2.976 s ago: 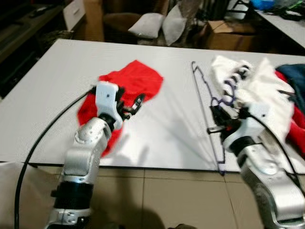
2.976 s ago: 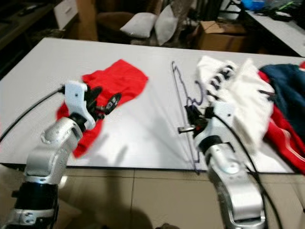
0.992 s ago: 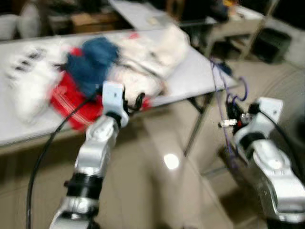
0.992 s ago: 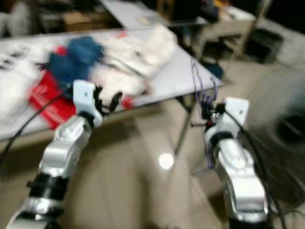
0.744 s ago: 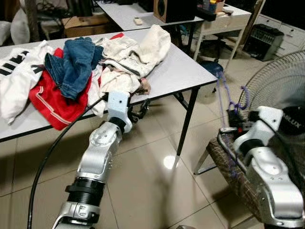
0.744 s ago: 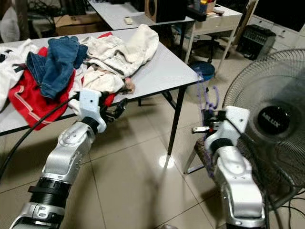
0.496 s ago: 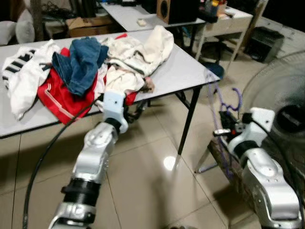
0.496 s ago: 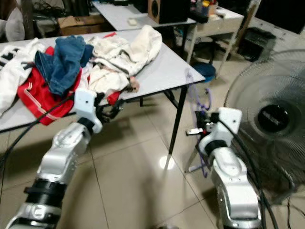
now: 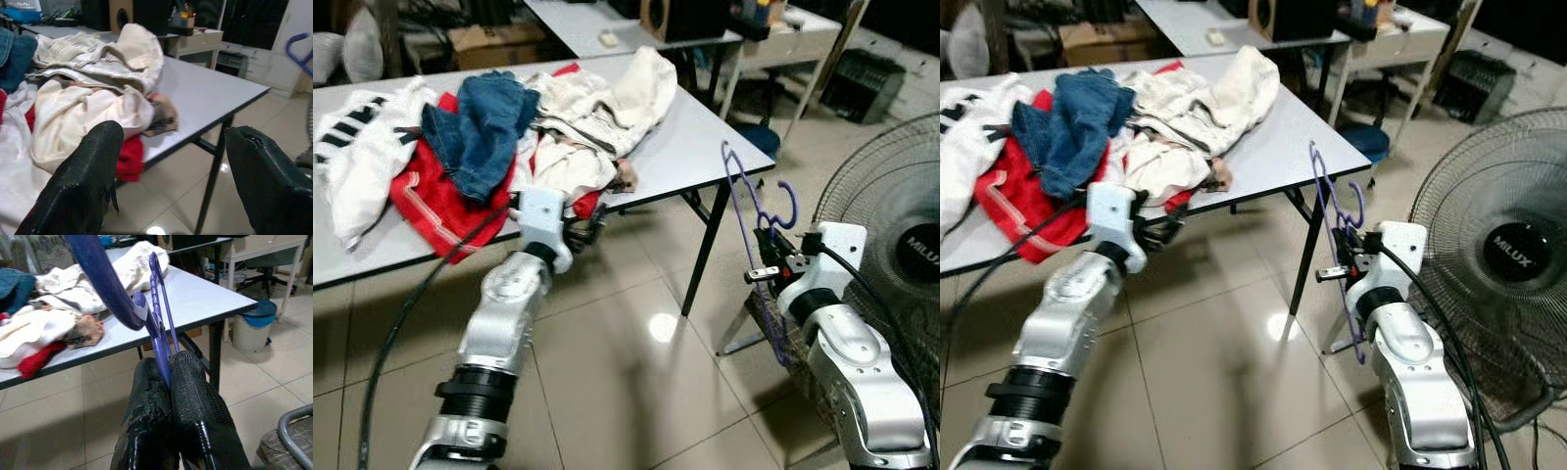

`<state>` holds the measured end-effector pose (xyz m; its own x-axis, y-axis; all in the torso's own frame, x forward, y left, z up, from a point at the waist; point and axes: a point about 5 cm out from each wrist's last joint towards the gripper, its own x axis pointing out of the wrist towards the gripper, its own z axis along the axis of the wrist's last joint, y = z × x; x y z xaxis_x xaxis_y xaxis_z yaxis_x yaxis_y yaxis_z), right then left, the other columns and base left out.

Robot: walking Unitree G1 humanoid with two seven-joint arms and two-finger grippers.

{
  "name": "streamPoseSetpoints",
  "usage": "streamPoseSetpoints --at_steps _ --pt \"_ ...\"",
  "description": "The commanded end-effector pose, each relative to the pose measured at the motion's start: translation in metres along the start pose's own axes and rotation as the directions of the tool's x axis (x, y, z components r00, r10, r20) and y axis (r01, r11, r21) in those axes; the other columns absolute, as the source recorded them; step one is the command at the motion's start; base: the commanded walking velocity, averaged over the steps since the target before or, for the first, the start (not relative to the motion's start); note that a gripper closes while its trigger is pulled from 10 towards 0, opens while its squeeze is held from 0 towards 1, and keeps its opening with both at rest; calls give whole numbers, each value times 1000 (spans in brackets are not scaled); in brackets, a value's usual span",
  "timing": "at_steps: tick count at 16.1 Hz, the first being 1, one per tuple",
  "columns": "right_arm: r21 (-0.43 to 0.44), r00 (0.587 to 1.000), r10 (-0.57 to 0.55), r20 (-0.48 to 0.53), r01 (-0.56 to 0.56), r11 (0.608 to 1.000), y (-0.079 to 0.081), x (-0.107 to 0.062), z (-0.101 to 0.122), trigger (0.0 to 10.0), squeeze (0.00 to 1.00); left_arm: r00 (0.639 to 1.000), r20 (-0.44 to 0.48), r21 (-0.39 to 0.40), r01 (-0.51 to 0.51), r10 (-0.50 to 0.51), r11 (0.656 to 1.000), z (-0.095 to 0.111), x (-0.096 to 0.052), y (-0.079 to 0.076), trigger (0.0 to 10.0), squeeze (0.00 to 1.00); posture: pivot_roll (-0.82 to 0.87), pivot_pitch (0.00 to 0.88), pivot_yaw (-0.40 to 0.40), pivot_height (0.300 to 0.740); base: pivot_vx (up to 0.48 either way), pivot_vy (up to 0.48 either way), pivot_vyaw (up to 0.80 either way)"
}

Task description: Hang hanger

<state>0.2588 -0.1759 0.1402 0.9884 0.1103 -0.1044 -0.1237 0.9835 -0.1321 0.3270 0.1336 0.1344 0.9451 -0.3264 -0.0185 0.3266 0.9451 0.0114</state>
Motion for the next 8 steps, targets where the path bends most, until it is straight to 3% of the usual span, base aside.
streamPoseSetpoints --at_steps 1,6,8 --pt "-9 1000 -5 -1 5 1000 -3 0 0 10000 0 1000 1 7 13 -13 1000 1 2 -5 10000 259 -165 0 -45 740 300 0 0" --pt "-25 1000 -11 7 11 1000 -16 0 2 10000 0 999 -12 61 49 -48 997 3 6 -8 10000 263 -157 0 -32 740 301 0 0" --pt "-40 1000 -6 4 6 999 -18 -1 2 10000 0 998 -18 56 62 -61 997 3 8 -9 10000 267 -170 0 -10 740 304 0 -628"
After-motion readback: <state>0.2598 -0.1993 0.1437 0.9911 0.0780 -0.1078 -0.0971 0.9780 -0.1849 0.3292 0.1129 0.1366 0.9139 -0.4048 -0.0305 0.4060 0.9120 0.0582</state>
